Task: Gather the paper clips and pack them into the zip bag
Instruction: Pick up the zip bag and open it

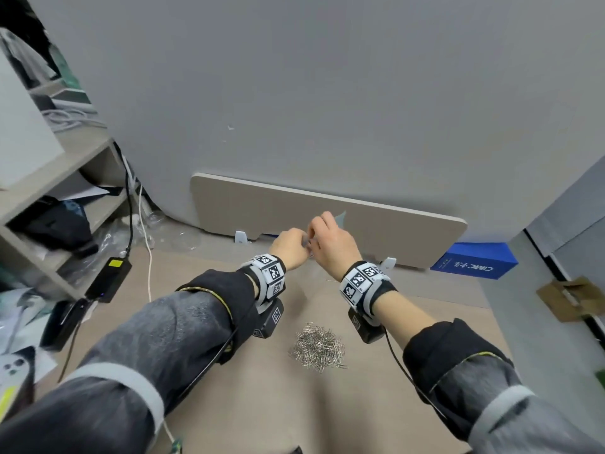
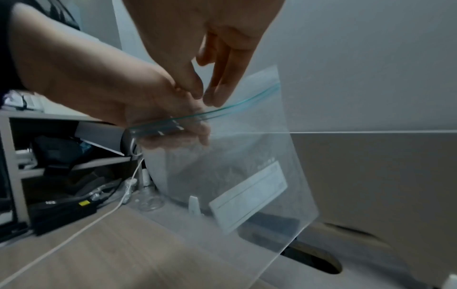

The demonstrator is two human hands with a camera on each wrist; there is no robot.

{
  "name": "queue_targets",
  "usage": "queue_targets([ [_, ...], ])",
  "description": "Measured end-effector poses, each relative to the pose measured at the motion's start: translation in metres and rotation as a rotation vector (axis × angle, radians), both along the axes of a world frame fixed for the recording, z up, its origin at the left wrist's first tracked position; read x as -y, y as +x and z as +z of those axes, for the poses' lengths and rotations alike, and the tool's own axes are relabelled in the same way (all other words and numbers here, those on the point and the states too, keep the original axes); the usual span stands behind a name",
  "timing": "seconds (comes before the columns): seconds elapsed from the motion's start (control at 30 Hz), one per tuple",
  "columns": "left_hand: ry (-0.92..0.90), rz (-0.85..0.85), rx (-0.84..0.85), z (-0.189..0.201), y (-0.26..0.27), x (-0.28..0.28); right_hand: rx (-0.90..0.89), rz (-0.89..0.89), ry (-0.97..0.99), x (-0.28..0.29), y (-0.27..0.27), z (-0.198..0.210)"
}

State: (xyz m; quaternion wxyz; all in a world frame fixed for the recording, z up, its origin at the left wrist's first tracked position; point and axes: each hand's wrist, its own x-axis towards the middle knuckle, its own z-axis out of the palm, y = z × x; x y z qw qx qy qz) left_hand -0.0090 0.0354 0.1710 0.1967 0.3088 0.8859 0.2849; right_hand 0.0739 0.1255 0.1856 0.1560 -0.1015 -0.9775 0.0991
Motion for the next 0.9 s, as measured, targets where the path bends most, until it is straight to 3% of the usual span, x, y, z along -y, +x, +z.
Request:
queue_targets([
  [0.07, 0.034, 0.060, -0.001, 0.002, -0.004, 0.004, 0.201, 0.012, 0.014, 0.001, -0.001, 0.000],
  [0.17, 0.030, 0.113, -0.069, 0.003, -0.012, 0.010, 0.561, 0.103, 0.207, -0.002, 0.002, -0.006],
  [0.23, 0.014, 0.097, -0.092, 0.003, -0.017, 0.014, 0.655, 0.106, 0.294, -0.001, 0.002, -0.007],
  [0.4, -0.044, 0.015, -0.142, -0.002, -0.018, 0.020, 0.637, 0.221, 0.415, 0.025, -0.010, -0.010],
  [0.6, -0.059, 0.077, -0.279, -0.004, -0.029, 0.037, 0.844, 0.241, 0.414, 0.048, -0.019, -0.033],
  [0.8, -0.184, 0.128, -0.514, -0.006, -0.038, 0.066, 0.685, 0.338, 0.402, 0.064, -0.040, -0.042],
  [0.9, -0.213, 0.147, -0.482, -0.015, -0.042, 0.081, 0.694, 0.361, 0.373, 0.064, -0.044, -0.060],
])
